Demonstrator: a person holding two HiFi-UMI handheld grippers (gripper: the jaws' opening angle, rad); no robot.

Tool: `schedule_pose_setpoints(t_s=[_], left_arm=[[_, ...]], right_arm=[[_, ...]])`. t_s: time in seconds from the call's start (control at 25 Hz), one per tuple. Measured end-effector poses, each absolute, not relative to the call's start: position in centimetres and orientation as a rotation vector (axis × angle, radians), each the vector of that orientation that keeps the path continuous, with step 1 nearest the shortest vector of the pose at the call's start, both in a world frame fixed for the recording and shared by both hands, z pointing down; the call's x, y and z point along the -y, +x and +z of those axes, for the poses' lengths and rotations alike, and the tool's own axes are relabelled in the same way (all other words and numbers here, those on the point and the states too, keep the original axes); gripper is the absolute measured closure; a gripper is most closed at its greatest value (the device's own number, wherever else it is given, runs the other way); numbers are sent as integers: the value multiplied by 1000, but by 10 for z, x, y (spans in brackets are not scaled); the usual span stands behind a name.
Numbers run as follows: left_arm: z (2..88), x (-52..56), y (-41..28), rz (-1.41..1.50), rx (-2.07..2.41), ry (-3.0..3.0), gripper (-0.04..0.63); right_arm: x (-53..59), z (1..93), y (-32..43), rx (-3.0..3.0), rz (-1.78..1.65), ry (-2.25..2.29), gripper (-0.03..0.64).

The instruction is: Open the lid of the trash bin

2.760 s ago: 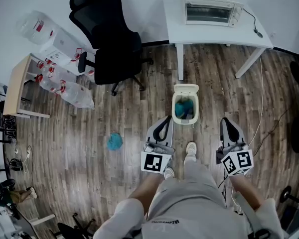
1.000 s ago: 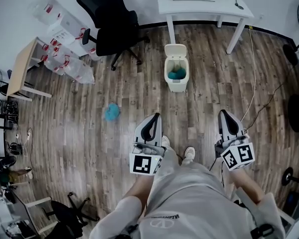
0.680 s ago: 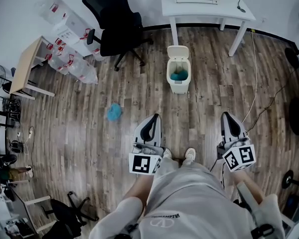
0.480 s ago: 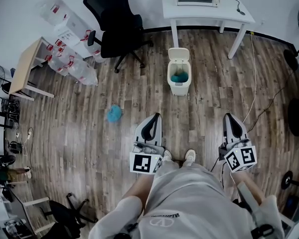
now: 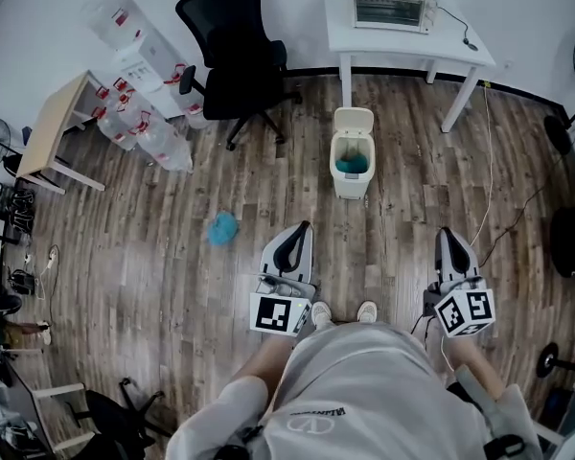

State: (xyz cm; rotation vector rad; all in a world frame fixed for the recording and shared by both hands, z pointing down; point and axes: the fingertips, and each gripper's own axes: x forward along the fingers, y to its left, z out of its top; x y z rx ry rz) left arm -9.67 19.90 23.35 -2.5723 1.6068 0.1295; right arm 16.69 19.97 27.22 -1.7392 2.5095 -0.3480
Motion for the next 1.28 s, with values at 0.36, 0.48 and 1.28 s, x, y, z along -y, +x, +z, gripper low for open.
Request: schedule_pose_setpoints(t_s=[0.36,0.48,1.28], left_arm=[[229,-196,-113,147,-1604,-2572,598],[231,-197,-114,142,-1600,-2578,598],[234,-202,-108,140,-1586,-2600,598]], right_arm=[[-200,267,155,-2508,-356,-1756,601],[-202,269,156,-2503,-357,-1770,601],[-215,274,159,-2506,-370,-1809,601]])
